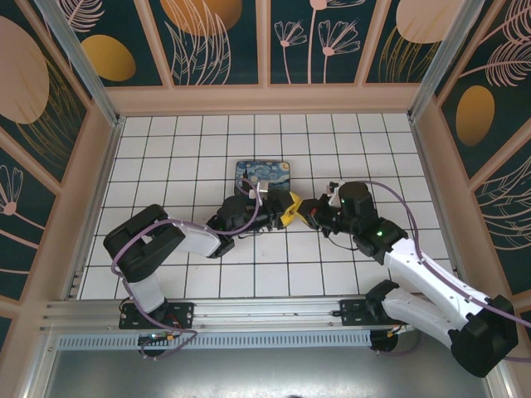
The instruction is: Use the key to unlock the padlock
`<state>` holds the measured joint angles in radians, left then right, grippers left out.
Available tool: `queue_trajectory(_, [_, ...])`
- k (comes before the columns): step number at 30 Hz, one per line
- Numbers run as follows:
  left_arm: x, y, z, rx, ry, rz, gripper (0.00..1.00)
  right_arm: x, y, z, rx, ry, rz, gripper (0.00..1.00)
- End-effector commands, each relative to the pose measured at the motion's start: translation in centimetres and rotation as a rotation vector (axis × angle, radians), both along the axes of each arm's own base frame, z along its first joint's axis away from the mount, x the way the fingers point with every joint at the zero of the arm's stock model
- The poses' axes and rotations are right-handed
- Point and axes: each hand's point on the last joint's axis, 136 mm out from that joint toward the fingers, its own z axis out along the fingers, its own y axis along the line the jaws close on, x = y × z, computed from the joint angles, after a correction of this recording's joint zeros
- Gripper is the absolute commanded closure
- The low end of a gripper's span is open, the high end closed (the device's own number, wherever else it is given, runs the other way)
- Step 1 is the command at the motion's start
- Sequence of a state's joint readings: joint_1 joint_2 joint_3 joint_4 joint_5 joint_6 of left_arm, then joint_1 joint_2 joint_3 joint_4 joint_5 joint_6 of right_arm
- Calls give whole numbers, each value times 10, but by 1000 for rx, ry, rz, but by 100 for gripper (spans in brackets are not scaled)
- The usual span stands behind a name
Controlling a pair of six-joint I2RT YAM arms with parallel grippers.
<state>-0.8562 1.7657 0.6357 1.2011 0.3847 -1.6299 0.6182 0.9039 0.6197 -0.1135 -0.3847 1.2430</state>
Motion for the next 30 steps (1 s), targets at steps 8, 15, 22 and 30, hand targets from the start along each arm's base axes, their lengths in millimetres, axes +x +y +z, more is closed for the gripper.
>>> queue_trajectory(8, [-13,8,51,-88,-63,-31,41,7,-20,-29,-3,-10,-92,100])
queue_trajectory(15, [-17,9,57,-69,-79,-44,43,11,-24,-31,-12,-16,-91,100])
queue_trajectory(22, [-16,9,51,14,-105,-42,47,20,-25,-20,-14,-58,-85,100])
queue_trajectory(30, [-13,10,30,156,-134,-38,47,16,-25,-5,8,-111,-58,100])
